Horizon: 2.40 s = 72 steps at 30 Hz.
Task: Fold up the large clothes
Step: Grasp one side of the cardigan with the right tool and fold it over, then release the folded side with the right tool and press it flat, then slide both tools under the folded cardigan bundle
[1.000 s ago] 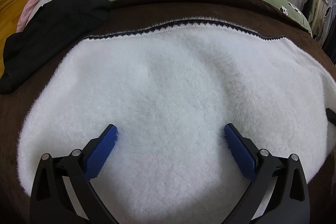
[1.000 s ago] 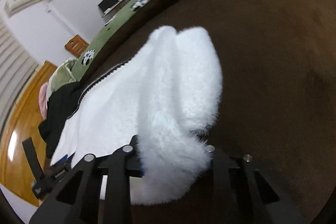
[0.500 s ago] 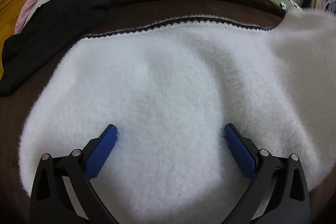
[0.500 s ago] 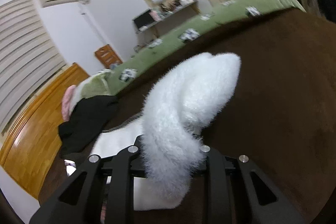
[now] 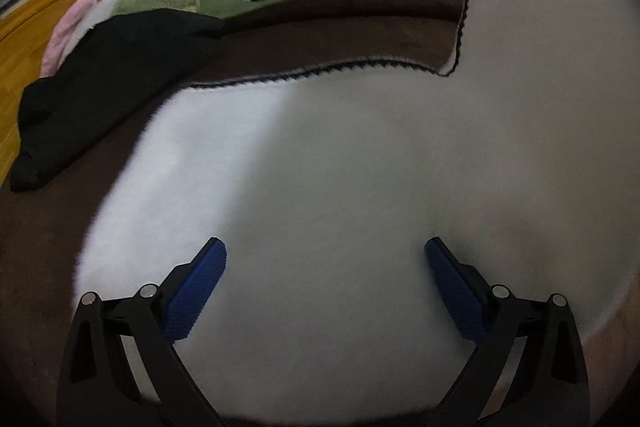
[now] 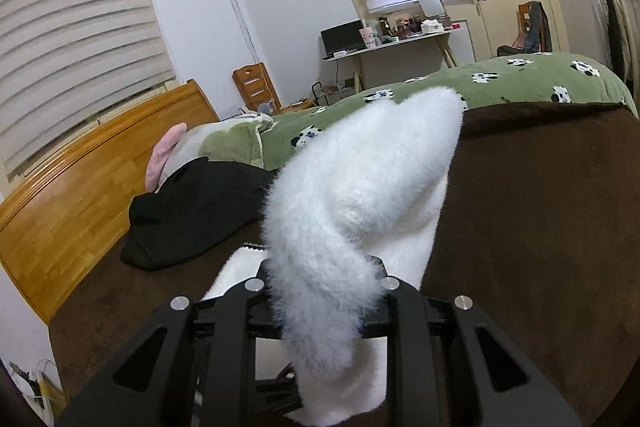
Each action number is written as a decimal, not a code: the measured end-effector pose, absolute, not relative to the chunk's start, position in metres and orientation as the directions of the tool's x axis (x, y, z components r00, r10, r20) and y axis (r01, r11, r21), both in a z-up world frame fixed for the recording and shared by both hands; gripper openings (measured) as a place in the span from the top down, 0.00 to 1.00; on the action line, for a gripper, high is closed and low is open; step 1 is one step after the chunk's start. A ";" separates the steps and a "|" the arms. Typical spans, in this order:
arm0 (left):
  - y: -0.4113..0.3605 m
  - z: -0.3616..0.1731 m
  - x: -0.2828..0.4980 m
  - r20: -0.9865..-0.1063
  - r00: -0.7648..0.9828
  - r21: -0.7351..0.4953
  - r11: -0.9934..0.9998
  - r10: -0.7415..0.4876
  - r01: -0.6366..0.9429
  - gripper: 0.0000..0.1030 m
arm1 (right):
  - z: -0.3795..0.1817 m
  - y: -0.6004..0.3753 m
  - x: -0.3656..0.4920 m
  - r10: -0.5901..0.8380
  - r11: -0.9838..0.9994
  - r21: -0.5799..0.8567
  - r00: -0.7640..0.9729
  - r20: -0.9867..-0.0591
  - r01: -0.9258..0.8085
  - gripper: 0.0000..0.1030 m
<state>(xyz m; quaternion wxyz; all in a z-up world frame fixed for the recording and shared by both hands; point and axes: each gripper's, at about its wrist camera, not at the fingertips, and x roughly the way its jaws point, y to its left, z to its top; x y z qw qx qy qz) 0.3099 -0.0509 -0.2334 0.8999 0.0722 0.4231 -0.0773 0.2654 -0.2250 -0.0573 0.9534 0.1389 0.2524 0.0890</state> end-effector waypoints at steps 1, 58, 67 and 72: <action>-0.045 -0.232 0.306 -0.773 0.629 0.069 0.976 -0.080 0.208 0.06 | -0.056 -0.221 0.266 0.240 0.946 0.308 0.857 -0.457 -0.100 0.78; 0.221 -0.171 0.266 -0.788 0.616 -0.089 0.991 -0.007 -0.103 0.07 | -0.180 0.032 0.298 0.339 0.891 0.072 0.548 -0.765 -0.449 0.34; 0.211 -0.162 0.264 -0.786 0.615 -0.113 0.992 -0.058 -0.052 0.06 | -0.119 -0.013 0.296 0.368 0.876 0.049 0.600 -0.710 -0.480 0.21; 0.171 -0.145 0.271 -0.768 0.622 -0.156 0.986 -0.154 0.052 0.06 | -0.102 -0.044 0.332 0.379 0.871 0.065 0.583 -0.719 -0.487 0.17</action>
